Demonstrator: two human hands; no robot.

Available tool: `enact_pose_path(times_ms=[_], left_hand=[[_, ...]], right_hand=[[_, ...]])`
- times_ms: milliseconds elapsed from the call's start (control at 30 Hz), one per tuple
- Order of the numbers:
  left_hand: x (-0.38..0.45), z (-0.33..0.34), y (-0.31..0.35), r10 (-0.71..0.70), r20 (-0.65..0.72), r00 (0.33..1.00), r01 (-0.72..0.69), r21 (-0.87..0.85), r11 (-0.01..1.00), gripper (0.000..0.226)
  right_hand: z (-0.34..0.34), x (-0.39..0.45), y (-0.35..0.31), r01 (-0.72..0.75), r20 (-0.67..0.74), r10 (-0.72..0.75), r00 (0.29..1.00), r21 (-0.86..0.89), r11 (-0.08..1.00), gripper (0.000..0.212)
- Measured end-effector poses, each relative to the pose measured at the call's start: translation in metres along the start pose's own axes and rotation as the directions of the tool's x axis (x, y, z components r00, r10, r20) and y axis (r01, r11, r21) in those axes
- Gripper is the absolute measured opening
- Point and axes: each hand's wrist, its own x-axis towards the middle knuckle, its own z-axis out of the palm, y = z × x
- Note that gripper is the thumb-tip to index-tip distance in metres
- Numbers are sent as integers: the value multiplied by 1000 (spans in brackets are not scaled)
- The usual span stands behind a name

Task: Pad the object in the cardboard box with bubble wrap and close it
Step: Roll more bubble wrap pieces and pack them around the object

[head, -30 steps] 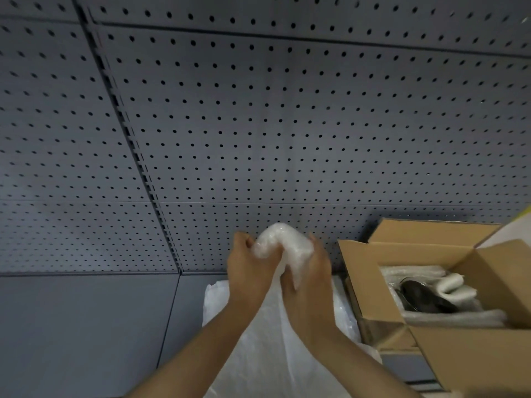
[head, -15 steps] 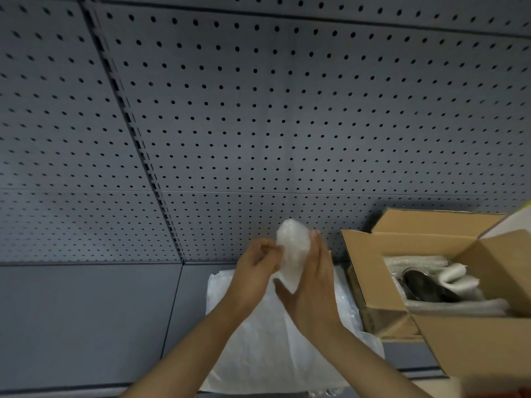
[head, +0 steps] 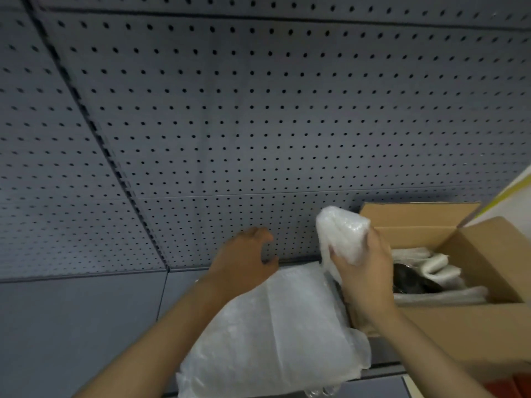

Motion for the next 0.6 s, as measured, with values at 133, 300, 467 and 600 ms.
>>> enact_pose_path(times_ms=[133, 300, 467, 600], left_hand=[[20, 15, 33, 68, -4, 998, -66, 187, 980, 45], [51, 44, 83, 75, -18, 997, -66, 307, 949, 40], [81, 102, 149, 4, 15, 1000, -10, 409, 913, 35], [103, 156, 186, -119, 23, 993, 100, 394, 913, 44]], right_hand=[[-41, 12, 41, -171, 9, 172, 985, 167, 971, 64], [-97, 35, 107, -267, 40, 264, 964, 140, 954, 87], [-148, 71, 192, -270, 138, 248, 959, 174, 947, 70], [-184, 103, 246, -255, 370, 182, 911, 160, 954, 48]])
